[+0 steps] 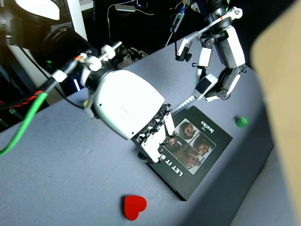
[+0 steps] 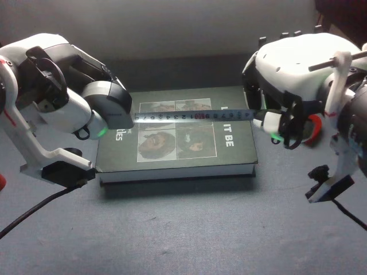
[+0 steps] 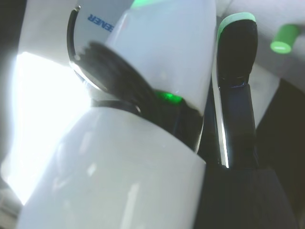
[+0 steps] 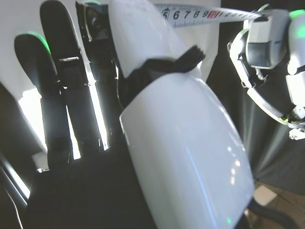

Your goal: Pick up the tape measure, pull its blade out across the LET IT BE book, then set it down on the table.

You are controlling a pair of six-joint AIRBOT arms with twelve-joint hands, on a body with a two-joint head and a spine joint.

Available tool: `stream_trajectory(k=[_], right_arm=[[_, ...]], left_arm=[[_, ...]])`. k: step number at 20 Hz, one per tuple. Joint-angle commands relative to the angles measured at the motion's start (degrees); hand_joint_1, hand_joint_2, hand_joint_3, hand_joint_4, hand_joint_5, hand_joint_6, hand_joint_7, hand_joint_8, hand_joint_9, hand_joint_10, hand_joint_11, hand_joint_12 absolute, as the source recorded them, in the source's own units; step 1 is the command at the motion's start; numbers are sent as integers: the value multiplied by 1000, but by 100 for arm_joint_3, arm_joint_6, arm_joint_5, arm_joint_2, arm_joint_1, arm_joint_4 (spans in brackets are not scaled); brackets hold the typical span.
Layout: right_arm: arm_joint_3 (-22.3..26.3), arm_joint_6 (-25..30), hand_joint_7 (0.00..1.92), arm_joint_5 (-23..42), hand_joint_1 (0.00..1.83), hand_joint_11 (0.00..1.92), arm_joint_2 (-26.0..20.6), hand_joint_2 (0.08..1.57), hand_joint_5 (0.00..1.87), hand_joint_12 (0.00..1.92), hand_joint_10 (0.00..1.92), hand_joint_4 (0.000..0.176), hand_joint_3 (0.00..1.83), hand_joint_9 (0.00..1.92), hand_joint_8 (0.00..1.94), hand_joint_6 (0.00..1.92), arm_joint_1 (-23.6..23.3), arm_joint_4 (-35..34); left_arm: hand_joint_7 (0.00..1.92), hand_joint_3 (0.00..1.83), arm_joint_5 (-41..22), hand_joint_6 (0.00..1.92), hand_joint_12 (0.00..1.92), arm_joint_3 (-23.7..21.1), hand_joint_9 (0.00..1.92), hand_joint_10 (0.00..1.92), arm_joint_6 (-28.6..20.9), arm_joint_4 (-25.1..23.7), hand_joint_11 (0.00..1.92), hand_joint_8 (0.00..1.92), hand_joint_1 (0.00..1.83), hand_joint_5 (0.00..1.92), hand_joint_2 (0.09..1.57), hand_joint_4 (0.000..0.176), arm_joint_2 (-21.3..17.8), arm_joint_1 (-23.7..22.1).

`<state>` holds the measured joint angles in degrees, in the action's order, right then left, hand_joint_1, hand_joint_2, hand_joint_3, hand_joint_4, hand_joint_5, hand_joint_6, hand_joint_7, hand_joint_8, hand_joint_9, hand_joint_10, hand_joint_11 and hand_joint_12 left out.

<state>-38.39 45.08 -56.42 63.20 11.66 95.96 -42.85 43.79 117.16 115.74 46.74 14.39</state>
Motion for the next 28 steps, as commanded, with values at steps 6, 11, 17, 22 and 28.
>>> stream_trajectory(k=[6,11,17,22,28], right_arm=[[-28,67,970,-68,1189,631,-389,1168,810,1362,549,0,0,943,961,1302,110,754],[-210,117,990,70,1344,640,-566,1164,797,1396,1347,0,1,775,887,1286,133,815],[-367,135,986,321,1348,632,-829,1167,810,1403,1390,0,1,736,900,1290,181,898],[-449,137,968,478,1191,658,-1009,1165,823,1363,693,0,1,874,955,1296,163,942],[-608,163,979,613,1192,642,-1164,1165,815,1364,678,0,0,880,951,1295,166,1034]], left_arm=[[1067,0,-77,967,1460,44,1011,959,-5,-391,890,671,1493,890,1083,0,-60,-40],[1077,0,-56,965,1470,40,1006,975,-7,-391,886,661,1494,879,1085,0,-61,-39],[1099,0,-8,950,1465,25,1007,967,-5,-397,887,631,1494,885,1082,0,-85,-7],[1101,0,4,950,1476,22,1011,965,-7,-404,874,630,1495,887,1082,0,-90,-6],[1087,0,21,949,1454,18,1022,950,-11,-414,902,645,1494,882,1081,0,-100,-4]])
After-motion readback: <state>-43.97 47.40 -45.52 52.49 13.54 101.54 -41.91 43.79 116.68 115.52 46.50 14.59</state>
